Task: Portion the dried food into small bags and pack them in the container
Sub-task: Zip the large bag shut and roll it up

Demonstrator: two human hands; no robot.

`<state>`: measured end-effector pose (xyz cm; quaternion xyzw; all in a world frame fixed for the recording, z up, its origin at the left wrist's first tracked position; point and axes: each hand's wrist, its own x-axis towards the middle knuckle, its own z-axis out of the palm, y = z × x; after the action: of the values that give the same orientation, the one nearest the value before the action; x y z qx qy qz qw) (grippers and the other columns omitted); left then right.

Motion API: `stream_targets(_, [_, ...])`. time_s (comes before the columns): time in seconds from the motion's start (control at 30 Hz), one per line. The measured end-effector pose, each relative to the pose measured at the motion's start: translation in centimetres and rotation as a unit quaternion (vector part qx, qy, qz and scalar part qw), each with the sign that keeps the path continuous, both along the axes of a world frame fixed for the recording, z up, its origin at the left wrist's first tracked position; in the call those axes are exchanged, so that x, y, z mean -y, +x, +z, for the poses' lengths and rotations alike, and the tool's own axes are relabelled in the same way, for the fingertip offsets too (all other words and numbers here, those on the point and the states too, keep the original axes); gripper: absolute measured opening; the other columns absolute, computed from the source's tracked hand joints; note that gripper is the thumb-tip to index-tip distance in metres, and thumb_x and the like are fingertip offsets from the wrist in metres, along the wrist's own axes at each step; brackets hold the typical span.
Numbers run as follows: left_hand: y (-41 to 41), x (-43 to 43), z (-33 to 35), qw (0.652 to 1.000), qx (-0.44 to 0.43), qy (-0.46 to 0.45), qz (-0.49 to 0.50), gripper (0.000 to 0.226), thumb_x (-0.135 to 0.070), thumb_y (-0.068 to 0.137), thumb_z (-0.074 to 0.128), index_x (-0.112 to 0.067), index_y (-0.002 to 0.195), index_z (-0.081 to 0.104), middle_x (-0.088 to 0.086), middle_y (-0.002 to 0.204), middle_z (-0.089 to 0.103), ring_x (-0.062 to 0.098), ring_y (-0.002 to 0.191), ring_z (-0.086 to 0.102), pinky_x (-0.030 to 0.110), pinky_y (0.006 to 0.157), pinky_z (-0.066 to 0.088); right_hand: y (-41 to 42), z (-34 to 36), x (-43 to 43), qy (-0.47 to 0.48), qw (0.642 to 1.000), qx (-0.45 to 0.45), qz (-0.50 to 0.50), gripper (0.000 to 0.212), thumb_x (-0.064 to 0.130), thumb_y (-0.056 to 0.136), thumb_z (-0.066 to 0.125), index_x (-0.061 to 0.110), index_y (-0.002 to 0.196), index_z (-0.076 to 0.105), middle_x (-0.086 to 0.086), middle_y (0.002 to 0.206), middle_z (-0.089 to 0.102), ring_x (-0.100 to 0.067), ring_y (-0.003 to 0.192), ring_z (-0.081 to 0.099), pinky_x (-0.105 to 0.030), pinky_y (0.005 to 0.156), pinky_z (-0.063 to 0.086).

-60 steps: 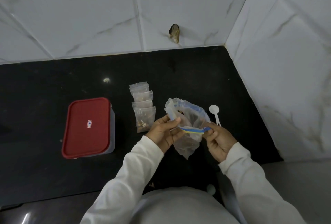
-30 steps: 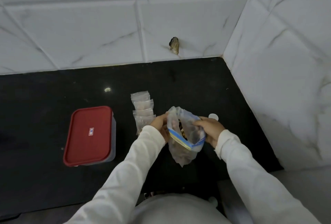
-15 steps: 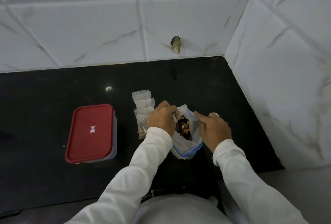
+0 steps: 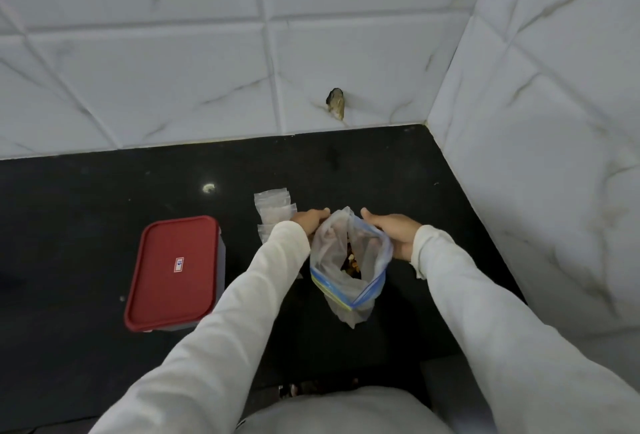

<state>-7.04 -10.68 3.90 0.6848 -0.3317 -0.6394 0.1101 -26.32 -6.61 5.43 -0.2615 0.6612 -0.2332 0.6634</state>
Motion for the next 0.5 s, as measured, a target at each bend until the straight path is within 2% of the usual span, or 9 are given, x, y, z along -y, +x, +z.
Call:
stream_targets(0.07, [0.2, -0.4, 0.5, 0.999, -0.005, 0.027, -0.020, 0.053, -0.056, 0.078, 0.070, -0.015, 0.111, 0.070, 0.014, 0.104, 0.075, 0.035, 0.101, 0.069, 0.047, 0.101, 0.049, -0.3, -0.4, 0.0, -0.011, 0.998, 0.058, 0.004, 0.039, 0.033, 0.089, 0.066, 0.003, 0.114, 0.068, -0.016, 0.111, 0.071, -0.029, 0.108, 0.066, -0.041, 0.093, 0.051])
stream_targets(0.13, [0.3, -0.8, 1.0, 0.997, -0.049, 0.047, -0.027, 0.051, -0.054, 0.082, 0.071, -0.014, 0.112, 0.070, 0.015, 0.109, 0.073, 0.034, 0.105, 0.067, 0.045, 0.101, 0.049, -0.4, -0.6, 0.0, -0.016, 0.998, 0.055, 0.012, 0.035, 0.026, 0.085, 0.071, 0.005, 0.113, 0.069, -0.016, 0.111, 0.071, -0.028, 0.106, 0.066, -0.042, 0.094, 0.051])
stream_targets(0.2, [0.3, -1.2, 1.9, 0.997, -0.056, 0.029, -0.038, 0.040, -0.049, 0.085, 0.071, -0.017, 0.109, 0.070, 0.013, 0.110, 0.073, 0.032, 0.105, 0.066, 0.043, 0.099, 0.050, -0.5, -0.8, -0.1, -0.048, 0.998, -0.035, 0.032, 0.027, 0.022, 0.084, 0.072, 0.012, 0.109, 0.072, -0.010, 0.107, 0.073, -0.023, 0.099, 0.068, -0.035, 0.085, 0.053])
stream_targets(0.27, [0.1, -1.2, 2.1, 0.997, -0.043, -0.048, -0.050, 0.028, -0.038, 0.084, 0.075, -0.021, 0.106, 0.071, 0.007, 0.106, 0.073, 0.026, 0.100, 0.067, 0.038, 0.088, 0.054, -0.6, -0.6, 0.1, -0.113, 0.975, -0.168, 0.086, 0.020, 0.024, 0.085, 0.070, 0.021, 0.105, 0.072, 0.000, 0.101, 0.072, -0.015, 0.094, 0.065, -0.027, 0.079, 0.050])
stream_targets(0.33, [-0.2, -1.4, 2.3, 0.982, -0.028, -0.172, -0.068, 0.020, -0.024, 0.083, 0.078, -0.021, 0.102, 0.072, 0.000, 0.100, 0.072, 0.019, 0.093, 0.067, 0.028, 0.074, 0.054, -0.6, -0.4, 0.4, -0.176, 0.937, -0.271, 0.137, 0.016, 0.025, 0.086, 0.069, 0.025, 0.102, 0.068, 0.006, 0.094, 0.068, -0.011, 0.091, 0.064, -0.026, 0.081, 0.050])
stream_targets(0.4, [-0.4, -1.6, 2.6, 0.948, 0.020, -0.300, -0.109, 0.020, -0.018, 0.081, 0.079, -0.023, 0.097, 0.070, -0.002, 0.092, 0.071, 0.016, 0.086, 0.067, 0.026, 0.073, 0.056, -0.4, 0.2, 0.4, -0.239, 0.874, -0.378, 0.188, 0.015, 0.027, 0.088, 0.068, 0.026, 0.102, 0.062, 0.007, 0.091, 0.065, -0.013, 0.088, 0.064, -0.029, 0.081, 0.053])
stream_targets(0.43, [-0.6, -1.7, 2.8, 0.921, 0.059, -0.362, -0.133, 0.020, -0.017, 0.081, 0.079, -0.025, 0.097, 0.069, -0.003, 0.090, 0.069, 0.015, 0.083, 0.066, 0.025, 0.074, 0.057, -0.2, 0.5, 0.3, -0.269, 0.832, -0.436, 0.214, 0.016, 0.027, 0.088, 0.068, 0.027, 0.102, 0.059, 0.007, 0.092, 0.063, -0.014, 0.086, 0.063, -0.031, 0.080, 0.054])
stream_targets(0.5, [-0.9, -1.7, 3.2, 0.840, 0.164, -0.476, -0.204, 0.023, -0.015, 0.084, 0.075, -0.027, 0.101, 0.066, -0.006, 0.093, 0.067, 0.013, 0.082, 0.063, 0.026, 0.075, 0.055, 0.4, 1.5, -0.1, -0.320, 0.750, -0.528, 0.237, 0.023, 0.029, 0.087, 0.069, 0.028, 0.102, 0.051, 0.005, 0.096, 0.058, -0.015, 0.082, 0.060, -0.031, 0.077, 0.054])
